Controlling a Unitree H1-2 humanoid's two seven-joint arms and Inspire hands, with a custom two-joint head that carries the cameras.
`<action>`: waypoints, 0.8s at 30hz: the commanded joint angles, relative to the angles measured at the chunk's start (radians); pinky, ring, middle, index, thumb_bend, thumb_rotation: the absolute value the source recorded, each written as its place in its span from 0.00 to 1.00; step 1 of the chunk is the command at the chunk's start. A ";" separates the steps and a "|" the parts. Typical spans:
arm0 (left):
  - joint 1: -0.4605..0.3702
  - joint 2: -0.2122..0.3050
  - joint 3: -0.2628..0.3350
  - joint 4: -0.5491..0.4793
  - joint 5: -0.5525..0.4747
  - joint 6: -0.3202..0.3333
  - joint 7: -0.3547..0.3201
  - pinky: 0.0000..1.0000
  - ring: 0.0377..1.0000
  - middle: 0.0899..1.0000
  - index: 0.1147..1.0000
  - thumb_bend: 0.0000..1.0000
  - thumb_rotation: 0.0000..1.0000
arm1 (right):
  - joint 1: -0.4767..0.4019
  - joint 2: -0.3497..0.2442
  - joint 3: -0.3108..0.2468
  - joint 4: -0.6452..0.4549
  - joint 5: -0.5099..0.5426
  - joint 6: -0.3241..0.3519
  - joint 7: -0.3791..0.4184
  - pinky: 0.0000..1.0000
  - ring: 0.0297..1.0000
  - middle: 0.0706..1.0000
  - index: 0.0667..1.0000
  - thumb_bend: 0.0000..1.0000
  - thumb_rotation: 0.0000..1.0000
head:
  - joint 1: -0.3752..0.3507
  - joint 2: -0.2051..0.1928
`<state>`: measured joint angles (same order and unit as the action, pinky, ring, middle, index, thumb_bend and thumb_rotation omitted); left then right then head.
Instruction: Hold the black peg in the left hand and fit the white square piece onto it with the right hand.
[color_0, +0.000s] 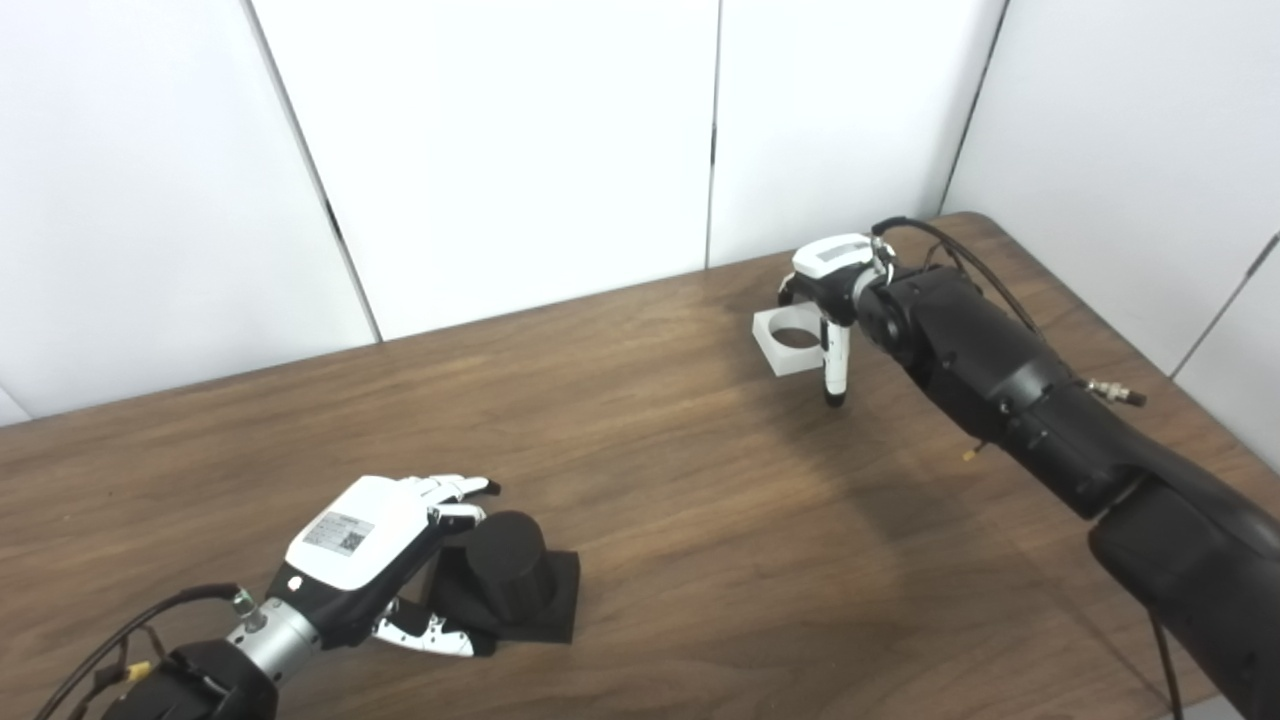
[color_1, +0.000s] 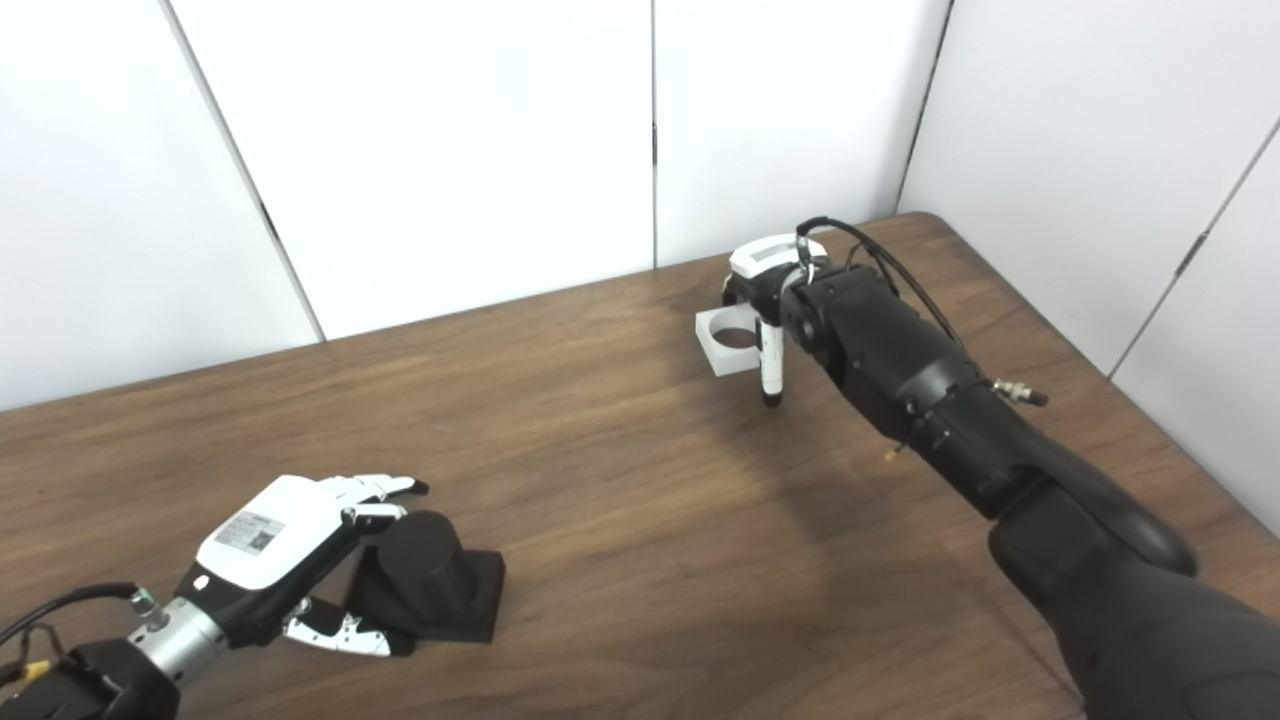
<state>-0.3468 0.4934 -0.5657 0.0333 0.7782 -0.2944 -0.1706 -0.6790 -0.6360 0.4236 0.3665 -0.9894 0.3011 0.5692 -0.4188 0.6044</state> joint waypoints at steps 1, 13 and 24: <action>0.056 0.043 -0.038 0.012 0.055 -0.010 -0.090 0.79 0.85 0.86 0.42 0.52 0.06 | -0.063 0.003 0.004 0.026 -0.004 -0.020 -0.036 0.76 0.89 0.91 0.75 0.80 0.17 | -0.001 0.004; 0.061 0.038 -0.040 0.002 0.065 0.002 -0.096 0.79 0.85 0.86 0.43 0.52 0.06 | -0.084 0.011 0.003 0.107 0.033 -0.086 -0.137 0.73 0.82 0.79 0.45 0.53 0.14 | 0.008 0.009; 0.064 0.040 -0.037 0.000 0.057 0.005 -0.101 0.79 0.86 0.86 0.43 0.52 0.06 | -0.066 0.000 -0.017 0.095 0.072 -0.116 -0.185 0.68 0.79 0.75 0.45 0.52 0.13 | 0.013 0.022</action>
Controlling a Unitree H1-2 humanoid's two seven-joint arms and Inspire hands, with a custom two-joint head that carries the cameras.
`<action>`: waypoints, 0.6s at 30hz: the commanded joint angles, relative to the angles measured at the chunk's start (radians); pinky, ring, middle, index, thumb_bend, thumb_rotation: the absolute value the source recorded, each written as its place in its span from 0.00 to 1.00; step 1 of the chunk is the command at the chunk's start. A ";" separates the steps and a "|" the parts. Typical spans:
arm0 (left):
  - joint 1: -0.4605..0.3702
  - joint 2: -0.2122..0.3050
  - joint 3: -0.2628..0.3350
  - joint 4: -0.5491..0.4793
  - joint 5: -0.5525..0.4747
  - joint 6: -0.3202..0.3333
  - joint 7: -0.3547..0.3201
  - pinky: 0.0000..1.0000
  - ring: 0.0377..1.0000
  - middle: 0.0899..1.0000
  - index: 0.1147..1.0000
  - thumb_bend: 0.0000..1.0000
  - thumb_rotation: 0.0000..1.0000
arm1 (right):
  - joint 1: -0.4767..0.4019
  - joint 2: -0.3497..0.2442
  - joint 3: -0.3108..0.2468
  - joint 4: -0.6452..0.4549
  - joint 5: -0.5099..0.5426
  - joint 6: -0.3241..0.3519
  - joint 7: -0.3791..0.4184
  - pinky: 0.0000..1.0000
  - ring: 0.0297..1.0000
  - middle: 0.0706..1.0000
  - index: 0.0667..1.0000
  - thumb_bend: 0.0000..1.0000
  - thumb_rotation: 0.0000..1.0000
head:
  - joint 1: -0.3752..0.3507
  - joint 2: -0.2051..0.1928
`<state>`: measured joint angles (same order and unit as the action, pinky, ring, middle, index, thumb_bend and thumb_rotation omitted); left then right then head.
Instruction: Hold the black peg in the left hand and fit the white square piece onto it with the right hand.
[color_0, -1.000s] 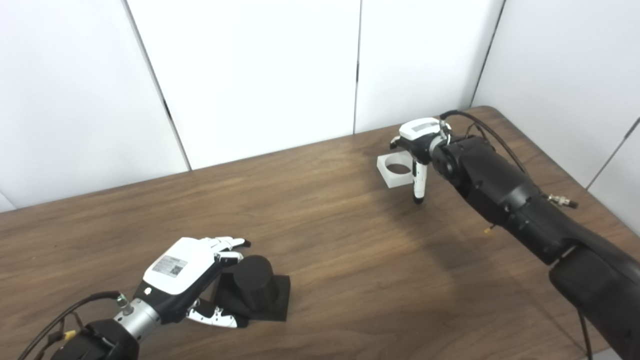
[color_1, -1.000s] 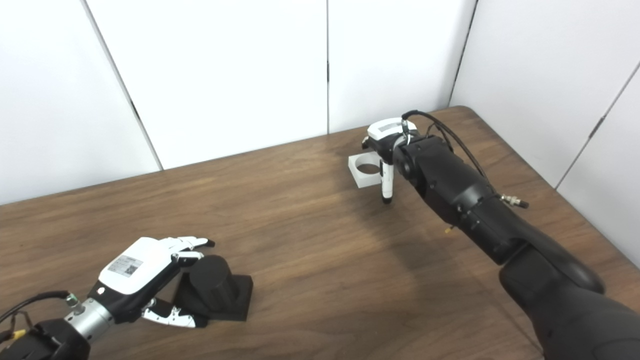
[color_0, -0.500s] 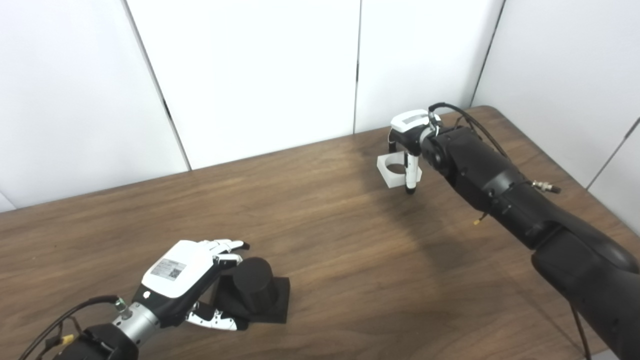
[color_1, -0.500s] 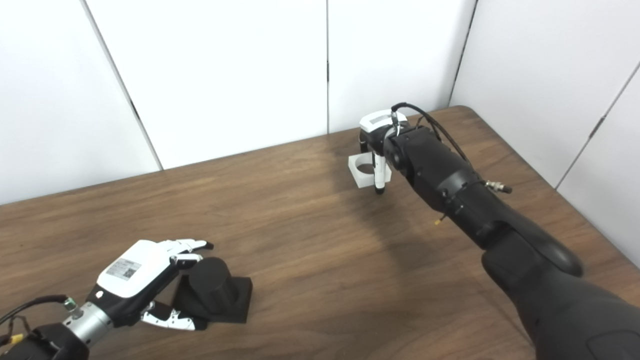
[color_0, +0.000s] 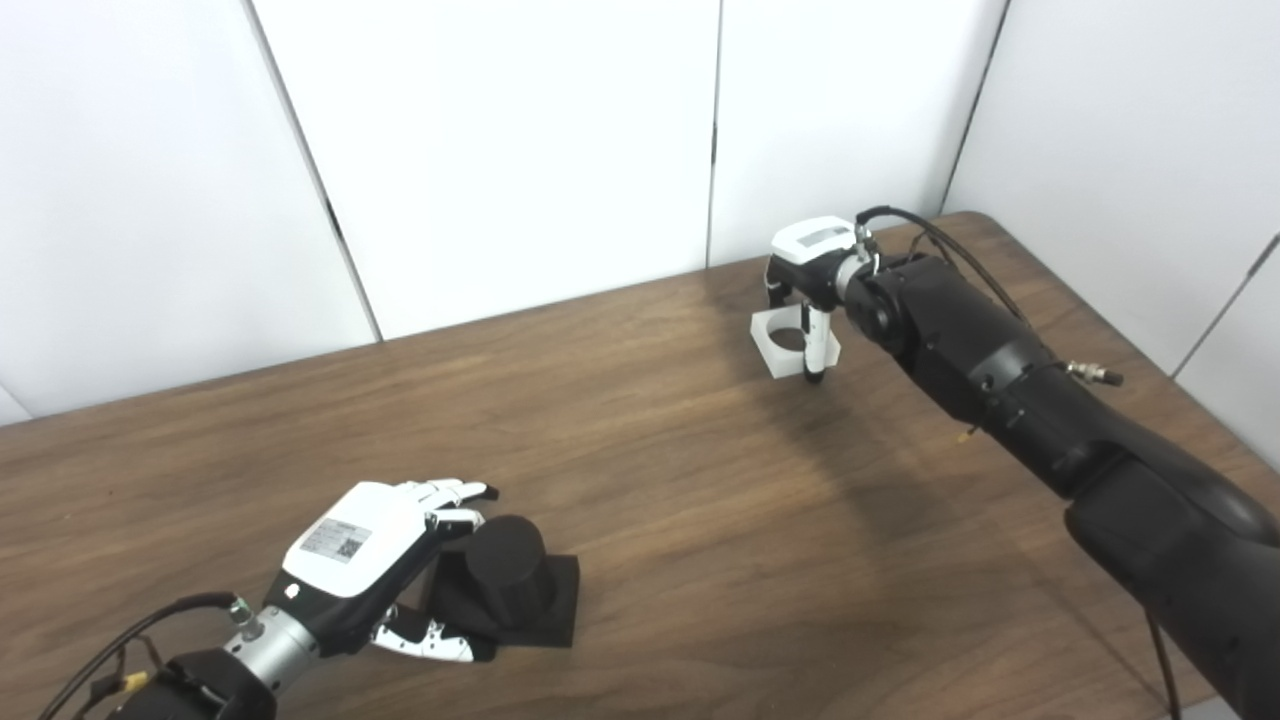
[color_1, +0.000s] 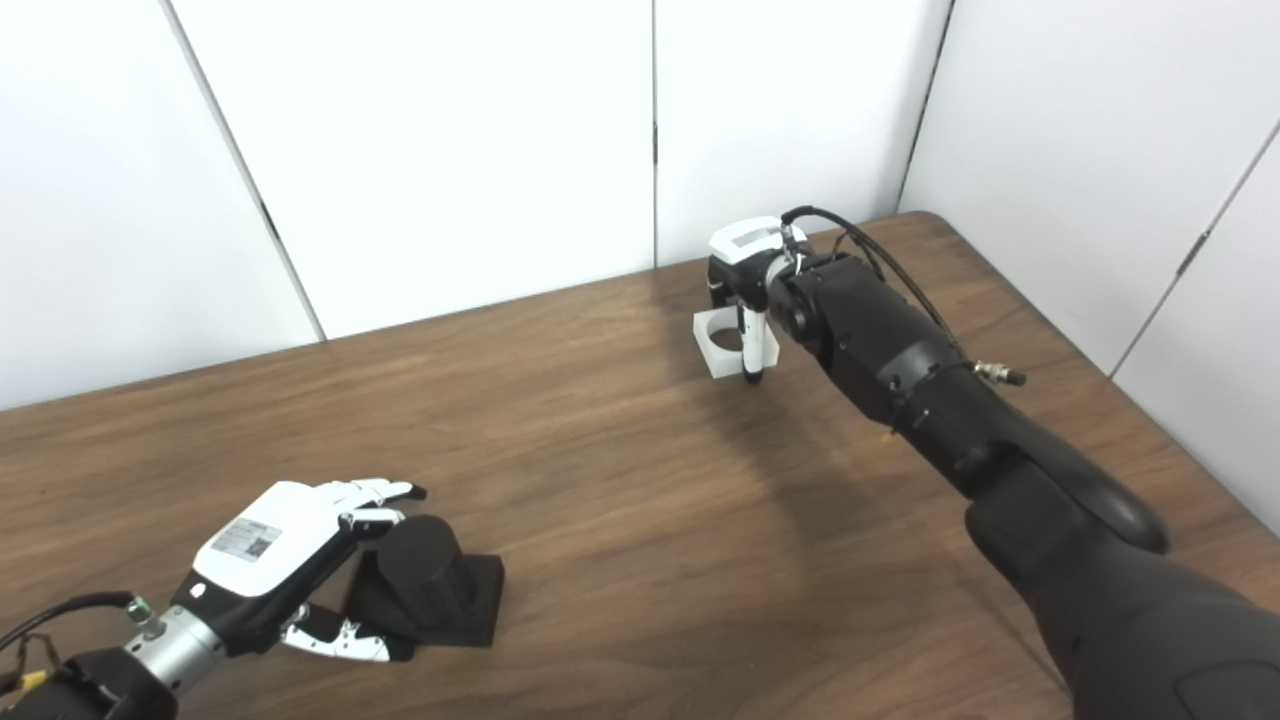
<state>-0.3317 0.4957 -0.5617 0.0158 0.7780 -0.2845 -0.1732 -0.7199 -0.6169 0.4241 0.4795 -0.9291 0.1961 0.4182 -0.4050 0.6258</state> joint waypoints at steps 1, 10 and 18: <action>0.049 0.037 -0.041 0.017 0.058 -0.005 -0.097 0.79 0.85 0.86 0.43 0.52 0.06 | -0.021 -0.019 -0.025 -0.022 0.021 -0.013 -0.039 0.69 0.79 0.75 0.45 0.52 0.13 | 0.000 0.000; 0.046 0.034 -0.038 0.025 0.053 -0.005 -0.098 0.80 0.86 0.87 0.43 0.52 0.06 | 0.044 -0.024 -0.098 -0.125 0.103 -0.047 -0.108 0.74 0.83 0.77 0.44 0.52 0.13 | 0.003 0.005; 0.042 0.035 -0.033 0.028 0.044 -0.002 -0.103 0.81 0.87 0.88 0.43 0.52 0.06 | 0.093 -0.027 -0.171 -0.282 0.200 -0.067 -0.101 0.70 0.81 0.75 0.44 0.52 0.13 | 0.011 0.011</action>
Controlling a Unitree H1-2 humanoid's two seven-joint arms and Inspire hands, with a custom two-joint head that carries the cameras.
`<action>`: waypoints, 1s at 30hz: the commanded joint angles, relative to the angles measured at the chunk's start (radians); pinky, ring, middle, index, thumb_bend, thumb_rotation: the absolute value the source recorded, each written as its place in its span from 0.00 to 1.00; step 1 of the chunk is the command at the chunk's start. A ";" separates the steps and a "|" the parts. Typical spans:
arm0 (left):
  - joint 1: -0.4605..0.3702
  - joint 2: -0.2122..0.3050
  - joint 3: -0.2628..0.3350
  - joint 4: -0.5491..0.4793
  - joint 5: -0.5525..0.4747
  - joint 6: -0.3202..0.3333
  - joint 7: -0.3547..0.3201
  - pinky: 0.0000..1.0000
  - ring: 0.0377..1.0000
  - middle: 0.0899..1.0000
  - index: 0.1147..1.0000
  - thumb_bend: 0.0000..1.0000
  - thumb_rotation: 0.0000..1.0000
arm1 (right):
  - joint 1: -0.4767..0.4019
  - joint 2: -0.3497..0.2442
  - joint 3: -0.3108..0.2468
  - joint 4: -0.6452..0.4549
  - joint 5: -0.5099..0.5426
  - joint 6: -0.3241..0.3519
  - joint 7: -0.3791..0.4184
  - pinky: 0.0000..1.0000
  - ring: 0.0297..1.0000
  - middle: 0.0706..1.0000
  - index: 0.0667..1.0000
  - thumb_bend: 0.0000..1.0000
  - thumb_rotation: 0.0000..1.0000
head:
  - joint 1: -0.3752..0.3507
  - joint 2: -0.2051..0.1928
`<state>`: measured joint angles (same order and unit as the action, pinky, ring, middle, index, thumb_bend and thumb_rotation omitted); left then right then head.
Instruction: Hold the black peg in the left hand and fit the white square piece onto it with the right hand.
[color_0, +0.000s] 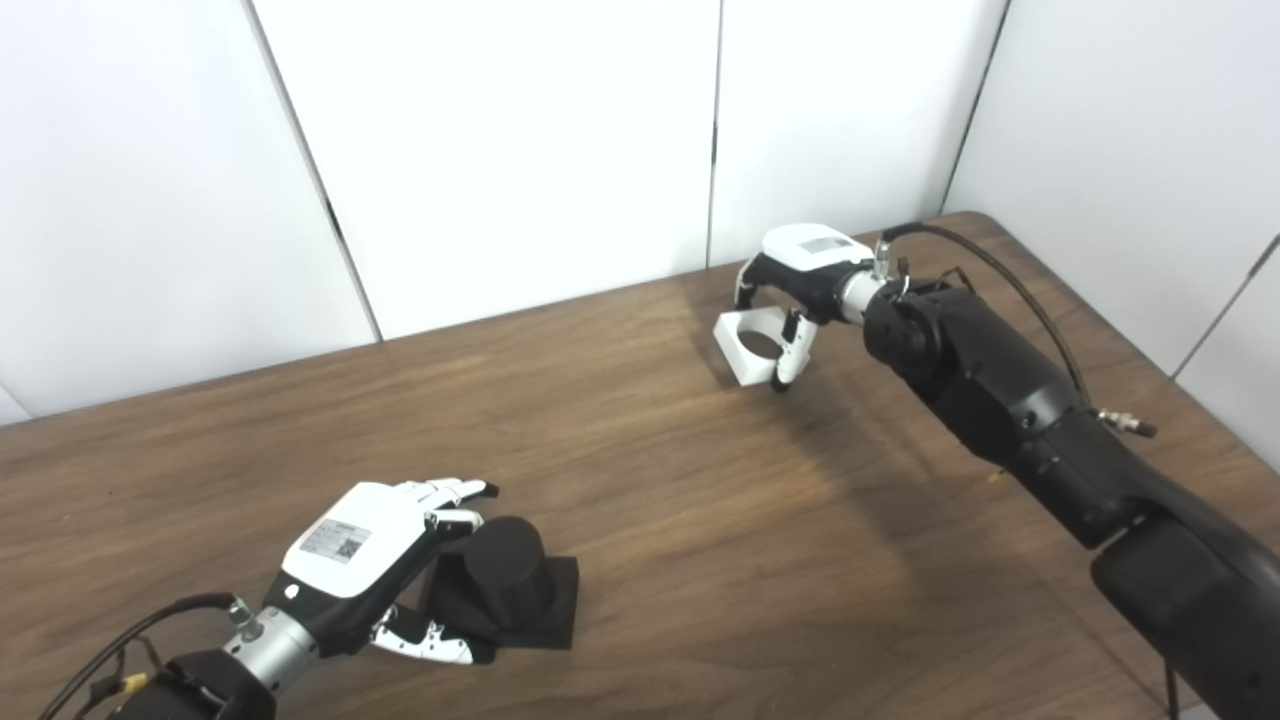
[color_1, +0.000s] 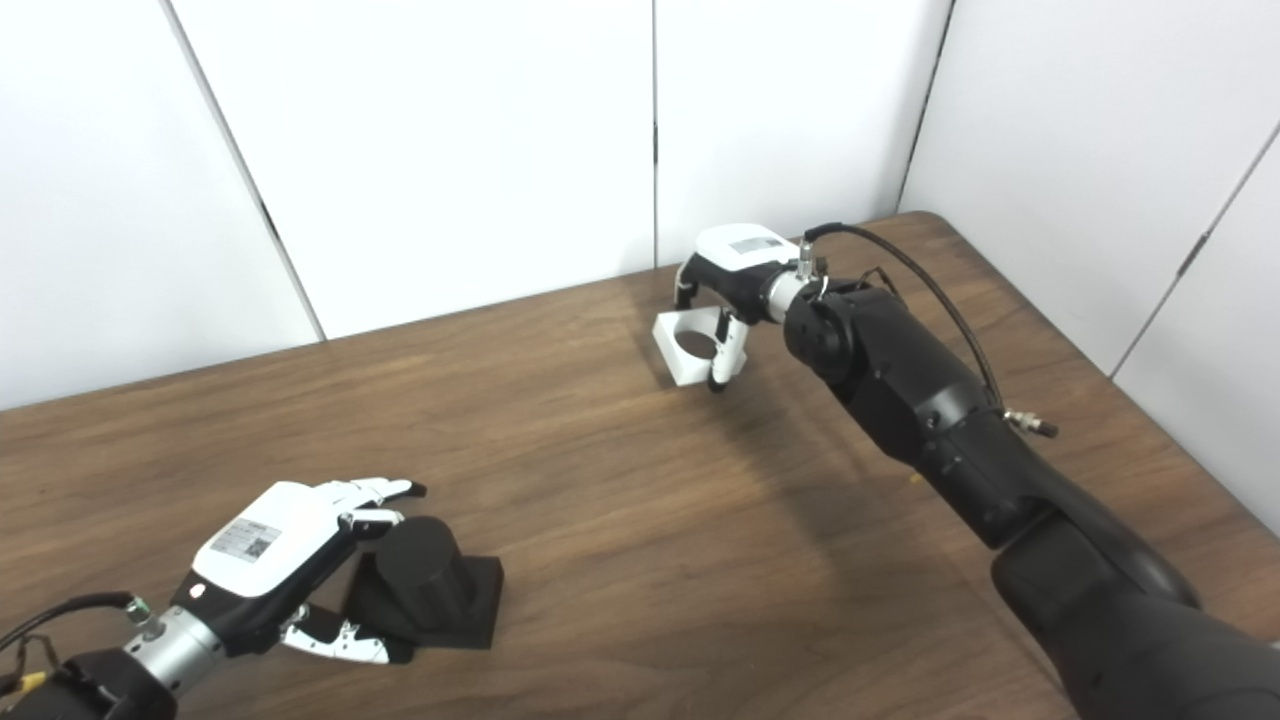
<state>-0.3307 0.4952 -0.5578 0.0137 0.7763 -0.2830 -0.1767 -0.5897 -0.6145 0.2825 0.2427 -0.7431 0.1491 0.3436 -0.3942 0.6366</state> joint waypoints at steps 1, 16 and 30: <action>0.041 0.036 -0.037 0.030 0.045 -0.004 -0.100 0.81 0.87 0.87 0.43 0.52 0.06 | -0.034 -0.030 -0.035 -0.061 0.019 -0.021 -0.024 0.71 0.81 0.75 0.44 0.52 0.13 | 0.000 0.000; 0.027 0.007 -0.039 0.037 0.051 0.018 -0.115 0.82 0.88 0.89 0.43 0.52 0.07 | 0.004 -0.009 -0.062 -0.311 0.104 -0.019 0.075 0.70 0.78 0.72 0.44 0.52 0.13 | 0.165 0.053; 0.002 -0.046 -0.045 0.061 0.066 0.060 -0.117 0.82 0.88 0.90 0.43 0.52 0.07 | 0.004 0.000 -0.051 -0.466 0.154 -0.057 0.141 0.63 0.76 0.71 0.44 0.52 0.13 | 0.339 0.090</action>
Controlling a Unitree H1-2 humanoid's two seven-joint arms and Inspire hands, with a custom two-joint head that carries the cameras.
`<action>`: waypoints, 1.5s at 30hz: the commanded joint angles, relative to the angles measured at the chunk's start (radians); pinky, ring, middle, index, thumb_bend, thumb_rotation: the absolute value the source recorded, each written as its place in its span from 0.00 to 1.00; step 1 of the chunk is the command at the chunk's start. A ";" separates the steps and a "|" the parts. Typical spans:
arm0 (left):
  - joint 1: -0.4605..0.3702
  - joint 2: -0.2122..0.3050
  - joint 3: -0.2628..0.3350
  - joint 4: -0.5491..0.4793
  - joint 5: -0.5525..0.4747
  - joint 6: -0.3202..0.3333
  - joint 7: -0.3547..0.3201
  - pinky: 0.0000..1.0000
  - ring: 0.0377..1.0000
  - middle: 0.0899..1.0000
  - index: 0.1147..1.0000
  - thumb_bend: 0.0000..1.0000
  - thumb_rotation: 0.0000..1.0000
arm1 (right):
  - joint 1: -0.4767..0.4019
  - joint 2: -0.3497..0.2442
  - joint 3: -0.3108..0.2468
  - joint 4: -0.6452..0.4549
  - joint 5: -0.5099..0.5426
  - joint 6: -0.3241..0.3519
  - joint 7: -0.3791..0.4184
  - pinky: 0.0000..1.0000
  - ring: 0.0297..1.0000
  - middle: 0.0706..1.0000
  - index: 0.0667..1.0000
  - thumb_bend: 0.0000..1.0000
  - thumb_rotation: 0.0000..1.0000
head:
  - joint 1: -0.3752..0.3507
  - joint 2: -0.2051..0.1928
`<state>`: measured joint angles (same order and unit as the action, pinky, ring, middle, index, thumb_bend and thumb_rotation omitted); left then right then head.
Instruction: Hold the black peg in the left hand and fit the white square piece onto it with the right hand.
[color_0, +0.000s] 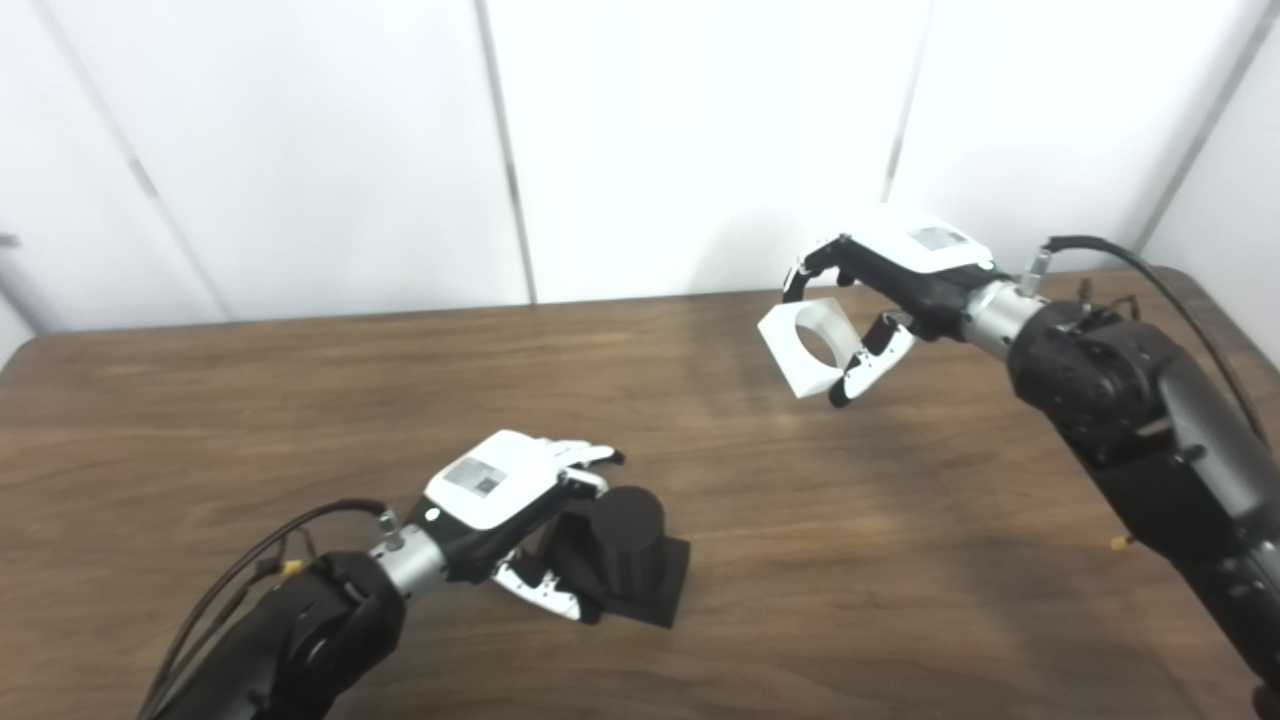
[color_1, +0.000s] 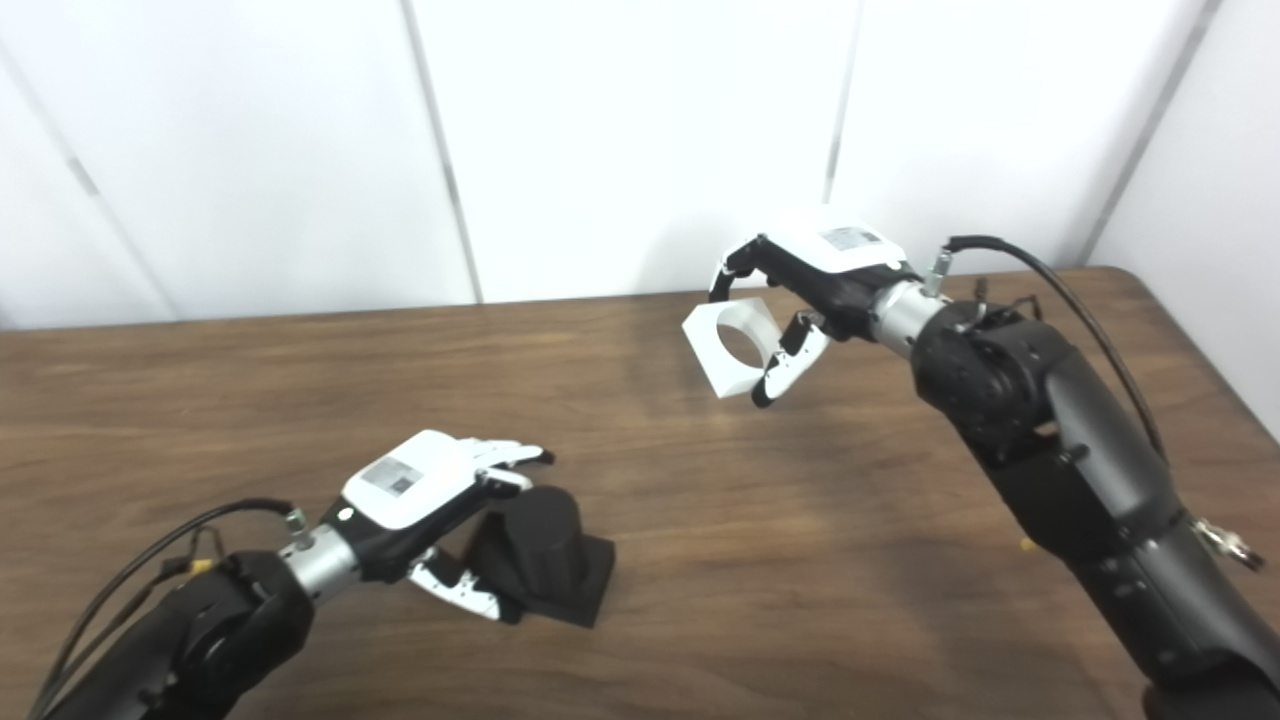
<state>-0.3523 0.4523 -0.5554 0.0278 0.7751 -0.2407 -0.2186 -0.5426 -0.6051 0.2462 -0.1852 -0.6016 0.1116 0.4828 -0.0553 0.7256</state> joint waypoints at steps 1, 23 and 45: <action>0.022 -0.007 -0.048 0.049 0.069 0.017 -0.072 0.81 0.88 0.91 0.43 0.52 0.07 | -0.044 -0.008 -0.015 -0.045 0.018 -0.016 0.010 0.64 0.76 0.71 0.44 0.52 0.13 | 0.005 0.002; 0.009 -0.041 -0.047 0.053 0.074 0.056 -0.089 0.83 0.89 0.91 0.43 0.52 0.07 | -0.037 0.051 0.026 -0.191 0.121 0.004 0.185 0.63 0.76 0.72 0.44 0.52 0.13 | 0.047 0.018; 0.008 -0.055 -0.048 0.046 0.074 0.073 -0.092 0.84 0.89 0.91 0.43 0.52 0.07 | -0.010 0.150 0.102 -0.224 0.086 0.003 0.209 0.66 0.76 0.72 0.44 0.52 0.13 | 0.059 0.026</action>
<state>-0.3689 0.4009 -0.5586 0.0449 0.7795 -0.1912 -0.2426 -0.5206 -0.4619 0.3589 -0.3854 -0.5168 0.1287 0.7069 0.0031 0.7516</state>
